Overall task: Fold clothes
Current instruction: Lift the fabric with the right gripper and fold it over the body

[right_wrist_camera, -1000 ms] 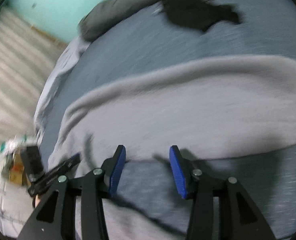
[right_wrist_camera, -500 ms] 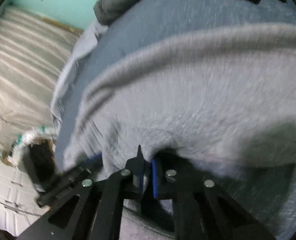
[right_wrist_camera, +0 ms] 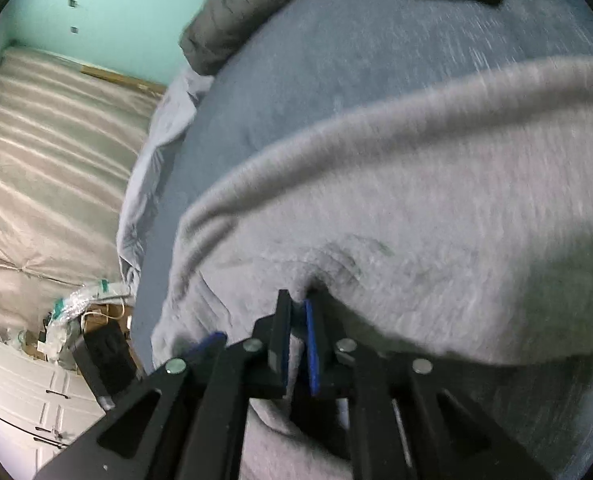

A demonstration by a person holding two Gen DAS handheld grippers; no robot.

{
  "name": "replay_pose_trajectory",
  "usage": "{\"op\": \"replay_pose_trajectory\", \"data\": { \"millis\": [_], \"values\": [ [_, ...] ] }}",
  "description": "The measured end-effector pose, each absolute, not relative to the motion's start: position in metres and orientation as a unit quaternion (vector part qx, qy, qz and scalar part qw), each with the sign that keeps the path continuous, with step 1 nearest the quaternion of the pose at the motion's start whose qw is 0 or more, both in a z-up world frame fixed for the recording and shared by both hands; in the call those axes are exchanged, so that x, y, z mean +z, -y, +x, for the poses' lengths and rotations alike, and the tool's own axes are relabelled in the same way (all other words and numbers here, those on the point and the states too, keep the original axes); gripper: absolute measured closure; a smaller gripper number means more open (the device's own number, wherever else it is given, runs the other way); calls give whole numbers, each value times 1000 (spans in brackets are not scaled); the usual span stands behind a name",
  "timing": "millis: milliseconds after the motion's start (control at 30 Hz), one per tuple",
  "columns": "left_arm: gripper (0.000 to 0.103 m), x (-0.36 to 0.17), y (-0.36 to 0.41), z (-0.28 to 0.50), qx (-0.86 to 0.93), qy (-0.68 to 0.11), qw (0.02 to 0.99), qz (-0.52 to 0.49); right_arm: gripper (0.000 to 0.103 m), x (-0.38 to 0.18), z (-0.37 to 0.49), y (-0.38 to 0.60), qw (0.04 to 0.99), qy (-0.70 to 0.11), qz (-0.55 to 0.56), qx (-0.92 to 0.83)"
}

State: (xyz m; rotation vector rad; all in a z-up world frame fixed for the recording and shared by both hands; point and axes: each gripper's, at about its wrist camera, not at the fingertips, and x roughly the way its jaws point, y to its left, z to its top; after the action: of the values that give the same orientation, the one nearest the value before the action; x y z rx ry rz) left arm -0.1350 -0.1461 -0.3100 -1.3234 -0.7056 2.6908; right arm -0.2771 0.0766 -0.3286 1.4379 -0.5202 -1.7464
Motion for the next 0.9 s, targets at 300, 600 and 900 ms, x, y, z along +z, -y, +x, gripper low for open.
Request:
{"op": "replay_pose_trajectory", "data": {
  "millis": [300,600,900],
  "values": [
    [84,-311,145,-135,872,225,29,-433,62,-345,-255,-79,410,205,579,-674],
    [85,-313,145,-135,871,223,33,-437,100,-356,-249,-63,401,168,578,-690],
    [85,-312,146,-133,871,222,35,-437,100,-345,-267,-42,383,129,563,-721]
  ]
}}
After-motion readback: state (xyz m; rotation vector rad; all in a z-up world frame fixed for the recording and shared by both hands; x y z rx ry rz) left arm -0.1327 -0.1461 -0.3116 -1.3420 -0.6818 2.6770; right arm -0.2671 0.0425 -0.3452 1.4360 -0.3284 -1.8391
